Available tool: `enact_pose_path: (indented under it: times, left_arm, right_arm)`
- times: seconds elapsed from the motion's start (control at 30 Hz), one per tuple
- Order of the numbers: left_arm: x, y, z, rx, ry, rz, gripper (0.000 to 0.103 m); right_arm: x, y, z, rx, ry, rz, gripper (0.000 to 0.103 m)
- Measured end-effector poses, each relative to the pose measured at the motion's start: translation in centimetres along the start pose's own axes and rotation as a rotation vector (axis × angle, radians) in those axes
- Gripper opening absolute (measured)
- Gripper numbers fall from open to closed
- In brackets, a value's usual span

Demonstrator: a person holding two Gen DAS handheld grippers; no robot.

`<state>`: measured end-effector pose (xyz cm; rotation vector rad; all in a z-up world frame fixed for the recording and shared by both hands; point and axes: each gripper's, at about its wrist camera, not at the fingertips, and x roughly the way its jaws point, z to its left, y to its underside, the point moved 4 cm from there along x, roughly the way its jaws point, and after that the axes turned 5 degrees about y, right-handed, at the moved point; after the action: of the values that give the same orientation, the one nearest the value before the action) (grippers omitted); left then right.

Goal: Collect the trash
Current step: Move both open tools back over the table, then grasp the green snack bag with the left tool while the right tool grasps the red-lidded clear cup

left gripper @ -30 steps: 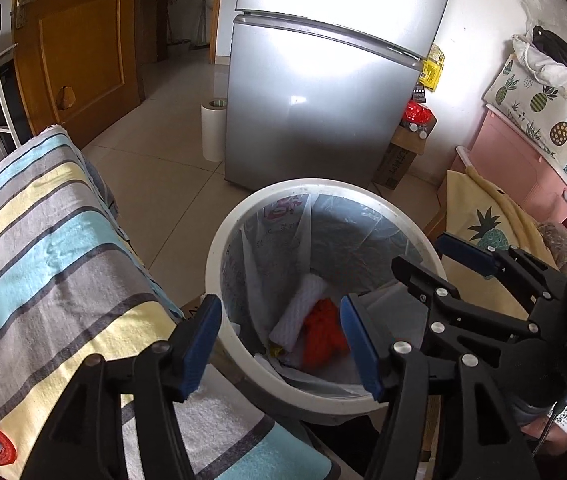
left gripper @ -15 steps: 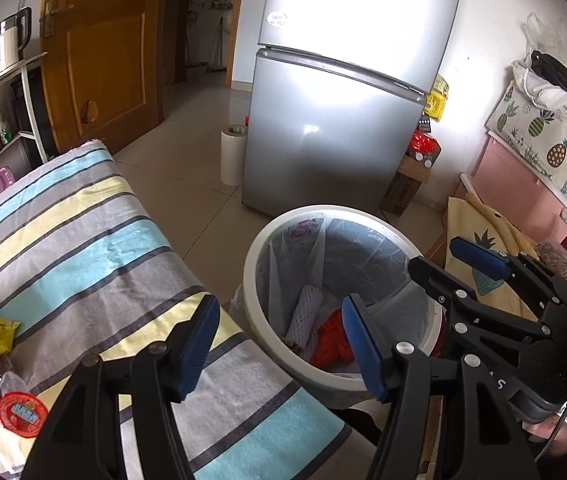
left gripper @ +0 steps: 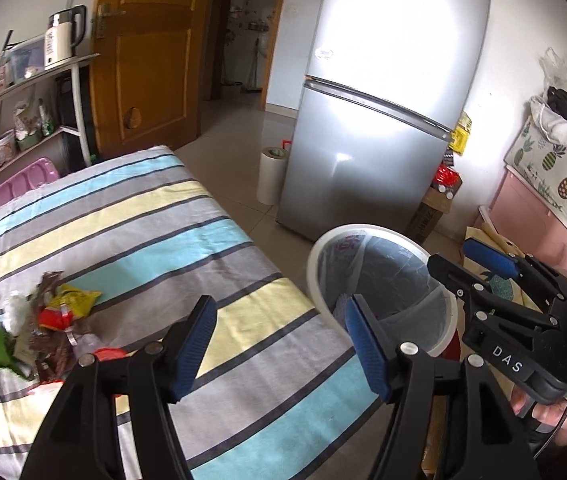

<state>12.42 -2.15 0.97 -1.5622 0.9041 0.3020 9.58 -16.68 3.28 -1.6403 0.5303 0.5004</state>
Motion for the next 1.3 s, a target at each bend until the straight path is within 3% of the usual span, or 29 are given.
enact_pose_path:
  times: [0.8, 1.2, 1.3]
  left_arm:
    - [-9.0, 5.0, 15.5, -0.229, -0.283, -0.077, 0.073]
    - [-10.5, 7.6, 20.3, -0.324, -0.334, -0.075, 0.078]
    - [-10.4, 7.7, 21.3, -0.354, -0.309, -0.076, 0.079]
  right_arm:
    - [0.9, -0.8, 15.0, -0.151, -0.276, 0.028, 0.053]
    - [1.7, 0.3, 21.4, -0.195, -0.445, 0.099, 0.055]
    - [2.1, 0.3, 22.5, -0.196, -0.476, 0.12, 0.059]
